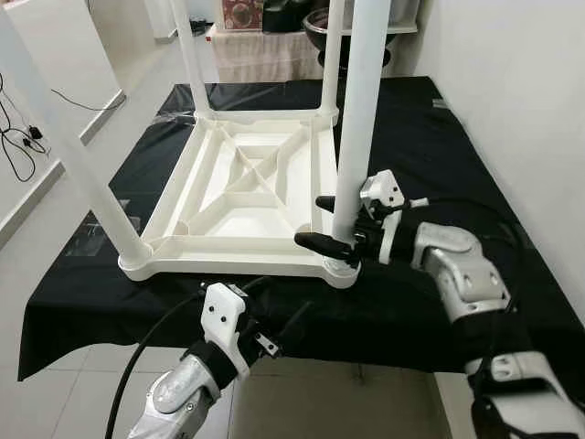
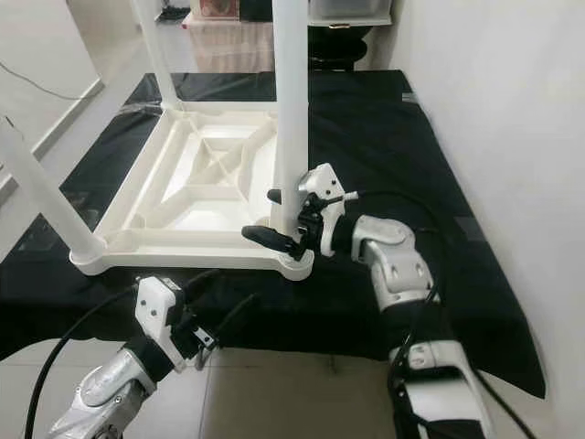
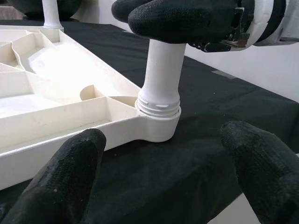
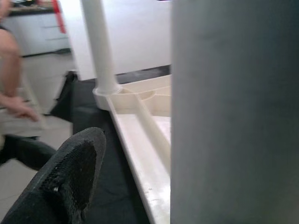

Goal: Building children table

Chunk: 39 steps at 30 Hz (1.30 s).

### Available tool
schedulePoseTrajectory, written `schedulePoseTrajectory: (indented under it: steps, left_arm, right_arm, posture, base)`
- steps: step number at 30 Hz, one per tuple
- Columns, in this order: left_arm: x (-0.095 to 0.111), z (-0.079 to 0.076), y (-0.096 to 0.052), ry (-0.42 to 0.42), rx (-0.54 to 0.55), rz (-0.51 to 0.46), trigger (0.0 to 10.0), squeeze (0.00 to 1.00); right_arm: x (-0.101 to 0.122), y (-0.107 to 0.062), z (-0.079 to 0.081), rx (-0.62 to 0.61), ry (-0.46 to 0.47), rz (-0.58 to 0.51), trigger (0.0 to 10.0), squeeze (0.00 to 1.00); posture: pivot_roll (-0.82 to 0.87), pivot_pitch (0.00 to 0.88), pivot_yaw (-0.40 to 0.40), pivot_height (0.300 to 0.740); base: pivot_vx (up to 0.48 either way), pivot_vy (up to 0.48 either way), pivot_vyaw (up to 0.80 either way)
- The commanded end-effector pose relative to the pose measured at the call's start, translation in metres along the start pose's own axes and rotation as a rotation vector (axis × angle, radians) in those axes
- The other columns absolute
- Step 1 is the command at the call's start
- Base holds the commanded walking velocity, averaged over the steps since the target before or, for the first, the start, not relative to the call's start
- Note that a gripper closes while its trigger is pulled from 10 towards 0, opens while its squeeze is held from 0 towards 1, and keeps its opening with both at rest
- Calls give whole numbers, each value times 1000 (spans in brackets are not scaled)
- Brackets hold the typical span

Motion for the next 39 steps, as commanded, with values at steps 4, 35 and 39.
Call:
schedulePoseTrajectory:
  steps: [4,35,39]
  left_arm:
    - [-6,-3,-2,-8,-6,24,10000,0]
    - [-7,5,-3,-15,-9,29,10000,0]
    - [-6,6,-2,-11,3,24,10000,0]
  right_arm:
    - [1,4,1,83,14,-3,667,0]
    - [-74,-7,-4,-854,18,1,0,0]
    - [-78,4,-4,-782,31,28,1294,0]
  posture:
    - [-41,117,9,740]
    - [-72,125,22,740]
    - [-60,114,15,740]
  base:
    - [0,0,0]
    - [0,0,0]
    - [0,0,0]
Point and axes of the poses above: a point about 5 cm out from each wrist's last joint towards the gripper, its own y axis pointing out of the wrist towards the gripper, its own x axis along the axis of the wrist's last joint, z = x × y, the point moved 5 cm from there along y, pointing out of the wrist towards the gripper, and after that the axes turned 9 degrees about y, right-handed, at the moved point
